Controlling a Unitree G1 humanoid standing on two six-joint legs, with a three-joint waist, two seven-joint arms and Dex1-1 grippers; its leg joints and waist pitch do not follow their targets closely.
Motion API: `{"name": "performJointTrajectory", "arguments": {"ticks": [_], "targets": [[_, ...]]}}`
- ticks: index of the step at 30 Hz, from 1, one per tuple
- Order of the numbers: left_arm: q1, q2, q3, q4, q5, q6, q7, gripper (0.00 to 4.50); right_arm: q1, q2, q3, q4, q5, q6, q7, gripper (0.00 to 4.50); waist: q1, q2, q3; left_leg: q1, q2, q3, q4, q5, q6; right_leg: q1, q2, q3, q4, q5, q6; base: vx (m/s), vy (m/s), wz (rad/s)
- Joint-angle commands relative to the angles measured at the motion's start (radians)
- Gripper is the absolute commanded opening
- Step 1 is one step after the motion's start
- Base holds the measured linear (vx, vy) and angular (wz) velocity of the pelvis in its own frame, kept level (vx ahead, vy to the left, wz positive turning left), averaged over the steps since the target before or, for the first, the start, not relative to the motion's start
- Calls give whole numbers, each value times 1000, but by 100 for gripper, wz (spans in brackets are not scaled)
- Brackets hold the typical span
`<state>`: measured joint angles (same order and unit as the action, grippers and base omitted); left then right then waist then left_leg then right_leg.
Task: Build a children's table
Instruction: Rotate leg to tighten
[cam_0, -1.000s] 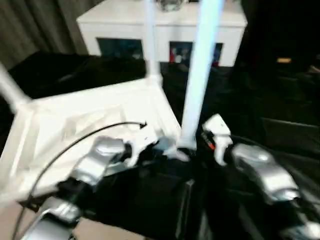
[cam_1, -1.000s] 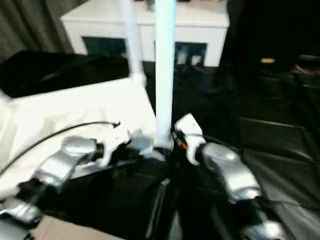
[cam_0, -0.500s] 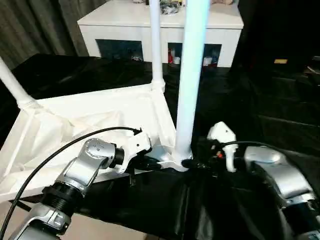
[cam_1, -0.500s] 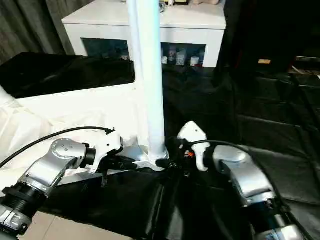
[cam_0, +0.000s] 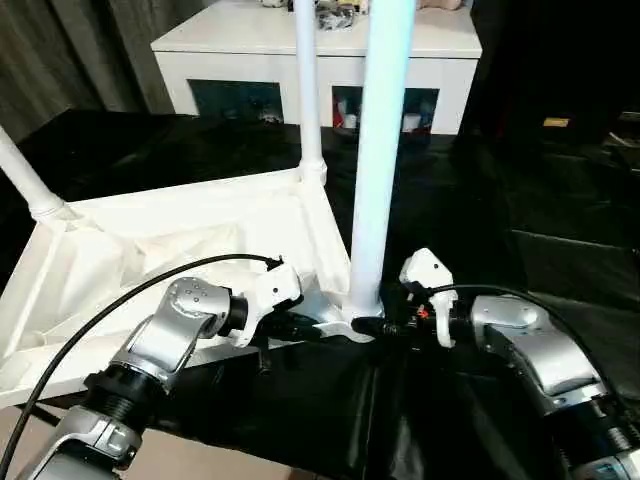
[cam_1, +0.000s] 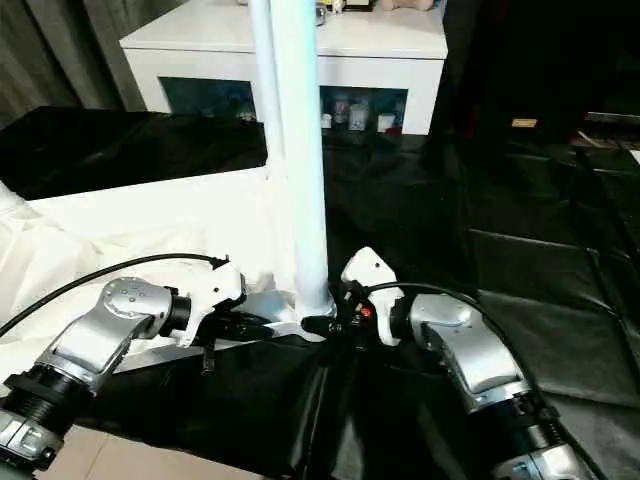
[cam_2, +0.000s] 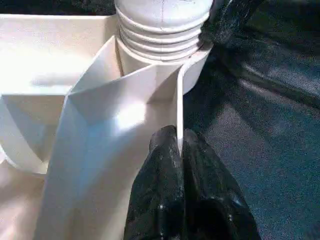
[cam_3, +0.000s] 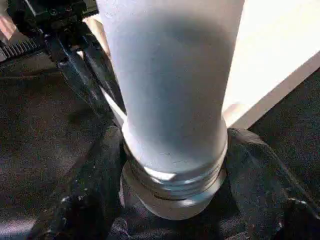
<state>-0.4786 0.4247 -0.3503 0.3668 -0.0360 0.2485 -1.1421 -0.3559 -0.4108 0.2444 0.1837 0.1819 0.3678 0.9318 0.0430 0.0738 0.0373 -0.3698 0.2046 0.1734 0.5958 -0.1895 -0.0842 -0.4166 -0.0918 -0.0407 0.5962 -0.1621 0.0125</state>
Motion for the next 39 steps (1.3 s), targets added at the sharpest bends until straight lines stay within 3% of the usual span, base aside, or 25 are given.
{"name": "performJointTrajectory", "arguments": {"ticks": [1, 6, 8, 10, 12, 13, 14, 16, 18, 20, 21, 22, 24, 27, 28, 30, 34, 39], "targets": [[4, -10, -19, -12, 19, 12, 18, 0, -29, 31, -17, 33, -23, 1, -82, 271, 2, -17, -59, 2, 7, 4, -72, -211, 45, 58, -29, 21, -61, -209, -237, 0, 0, 0], [-33, -87, 7, 93, 67, 20, 196, 0, -47, 127, -96, 93, -37, 29, -302, 269, -9, -17, -54, 8, 1, 2, -78, -274, 4, 51, -30, 20, -79, -370, -184, 0, 0, 0], [-72, -158, 31, 179, 89, 12, 344, 0, -57, 210, -160, 137, -56, 53, -501, 269, -12, -17, -54, 4, 1, 0, -80, -267, -3, 52, -28, 19, -80, -358, -175, 0, 0, 0], [-112, -232, 67, 256, 85, 19, 472, 0, -62, 292, -227, 184, -71, 59, -707, 269, -13, -17, -56, 9, -3, 3, -77, -267, -16, 46, -28, 21, -83, -369, -168, 0, 0, 0], [-143, -280, 85, 317, 89, 20, 565, 0, -63, 349, -260, 214, -79, 48, -832, 269, -9, -18, -58, 6, -2, -1, -81, -253, -15, 51, -27, 20, -80, -328, -166, 0, 0, 0], [-154, -294, 88, 339, 95, 15, 598, 0, -64, 366, -265, 224, -85, 39, -871, 269, -11, -17, -56, 7, -3, 2, -80, -262, -11, 44, -25, 22, -85, -333, -165, 0, 0, 0], [-166, -307, 90, 363, 104, 8, 632, 0, -67, 384, -263, 234, -95, 26, -904, 269, -10, -19, -56, 10, -5, 1, -80, -283, -12, 47, -27, 19, -89, -366, -156, 0, 0, 0], [-183, -323, 81, 400, 128, -13, 663, 0, -76, 411, -239, 250, -108, 8, -907, 269, -5, -19, -58, 8, -4, 0, -80, -271, 1, 47, -28, 21, -88, -348, -150, 0, 0, 0], [-186, -331, 74, 409, 131, -28, 644, 0, -85, 422, -211, 250, -119, -5, -882, 269, -5, -17, -56, 2, -4, -2, -83, -277, 9, 51, -28, 19, -88, -350, -145, 0, 0, 0], [-182, -329, 61, 401, 132, -45, 607, 0, -86, 422, -201, 233, -111, -22, -840, 269, -5, -16, -57, 4, -3, -2, -84, -293, 13, 51, -30, 19, -91, -371, -138, 0, 0, 0], [-176, -323, 49, 391, 134, -54, 573, 0, -86, 412, -193, 219, -121, -40, -829, 324, -4, -17, -56, 3, -2, -3, -85, -289, 15, 51, -30, 19, -92, -370, -138, 0, 0, 0], [-154, -298, 22, 355, 131, -80, 486, 0, -85, 384, -193, 194, -119, -58, -797, 338, -2, -19, -56, 2, -2, -4, -86, -285, 15, 53, -31, 19, -92, -371, -135, 0, 0, 0], [-146, -289, 14, 343, 126, -81, 455, 0, -88, 369, -195, 193, -120, -62, -794, 345, -5, -18, -57, -2, -2, -4, -86, -273, 17, 56, -32, 19, -88, -358, -138, 0, 0, 0], [-96, -222, -23, 265, 106, -104, 301, 0, -103, 293, -202, 195, -66, -55, -649, 379, -1, -17, -59, 1, 3, -2, -84, -256, 35, 55, -34, 20, -85, -325, -163, 0, 0, 0], [-71, -187, -33, 217, 90, -111, 231, 0, -95, 234, -166, 173, -64, -49, -533, 379, 0, -18, -60, 0, 5, -1, -82, -253, 42, 58, -34, 19, -81, -301, -177, 0, 0, 0], [-63, -175, -36, 202, 85, -109, 209, 0, -91, 211, -150, 163, -65, -46, -488, 382, 1, -13, -60, 2, 8, 1, -81, -247, 43, 54, -33, 19, -78, -277, -190, 0, 0, 0], [-20, -89, -39, 89, 38, -100, 70, 0, -24, 62, -66, 43, -7, -29, -168, 382, 10, -15, -63, 0, 12, 1, -77, -198, 58, 62, -31, 19, -62, -156, -224, 0, 0, 0], [2, -38, -24, 6, -1, -56, 5, 0, 10, -20, -26, -20, 23, -25, -39, 382, 14, -19, -65, 0, 12, 5, -71, -171, 81, 62, -30, 20, -52, -94, -256, 0, 0, 0]]}}
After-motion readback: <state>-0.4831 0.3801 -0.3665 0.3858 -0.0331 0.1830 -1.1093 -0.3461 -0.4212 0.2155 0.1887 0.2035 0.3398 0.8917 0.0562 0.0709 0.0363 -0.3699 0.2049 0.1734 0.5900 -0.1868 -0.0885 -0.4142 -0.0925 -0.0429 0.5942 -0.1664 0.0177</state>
